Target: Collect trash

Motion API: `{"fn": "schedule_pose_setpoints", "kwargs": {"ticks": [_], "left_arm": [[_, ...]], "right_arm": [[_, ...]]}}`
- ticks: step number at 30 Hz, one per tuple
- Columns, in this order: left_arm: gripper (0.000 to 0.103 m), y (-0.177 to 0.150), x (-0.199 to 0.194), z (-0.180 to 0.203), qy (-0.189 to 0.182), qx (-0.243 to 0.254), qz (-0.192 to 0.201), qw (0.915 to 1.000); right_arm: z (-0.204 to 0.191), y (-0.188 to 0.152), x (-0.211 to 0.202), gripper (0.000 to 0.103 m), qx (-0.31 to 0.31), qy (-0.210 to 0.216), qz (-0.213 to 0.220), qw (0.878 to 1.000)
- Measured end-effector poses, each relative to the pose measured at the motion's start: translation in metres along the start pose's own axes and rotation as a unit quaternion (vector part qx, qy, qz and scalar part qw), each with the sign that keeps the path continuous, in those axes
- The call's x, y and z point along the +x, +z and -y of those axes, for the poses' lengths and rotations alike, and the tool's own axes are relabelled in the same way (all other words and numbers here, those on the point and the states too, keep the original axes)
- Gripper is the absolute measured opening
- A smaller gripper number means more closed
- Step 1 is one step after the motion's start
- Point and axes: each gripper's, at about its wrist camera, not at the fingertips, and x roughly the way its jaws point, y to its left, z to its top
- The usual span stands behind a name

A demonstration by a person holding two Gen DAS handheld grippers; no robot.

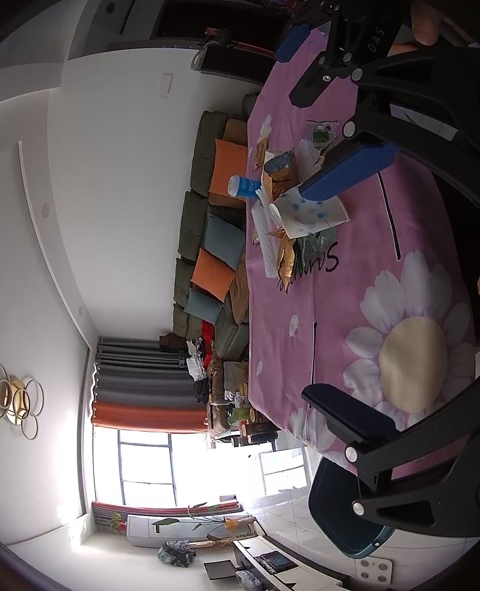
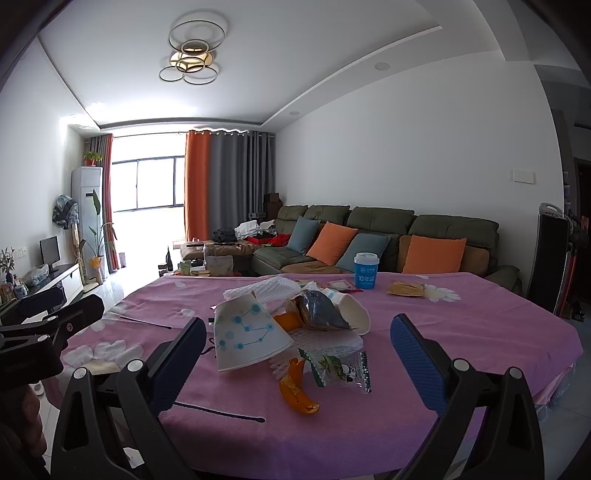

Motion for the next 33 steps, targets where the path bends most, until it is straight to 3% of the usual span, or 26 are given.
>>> {"fn": "schedule_pose_setpoints", "kwargs": {"ticks": [33], "left_arm": [[0.098, 0.0015, -0.0005, -0.0026, -0.018, -0.002, -0.003, 0.9998]], "right_arm": [[0.0036, 0.0014, -0.0005, 0.096, 0.001, -0.002, -0.001, 1.0]]}}
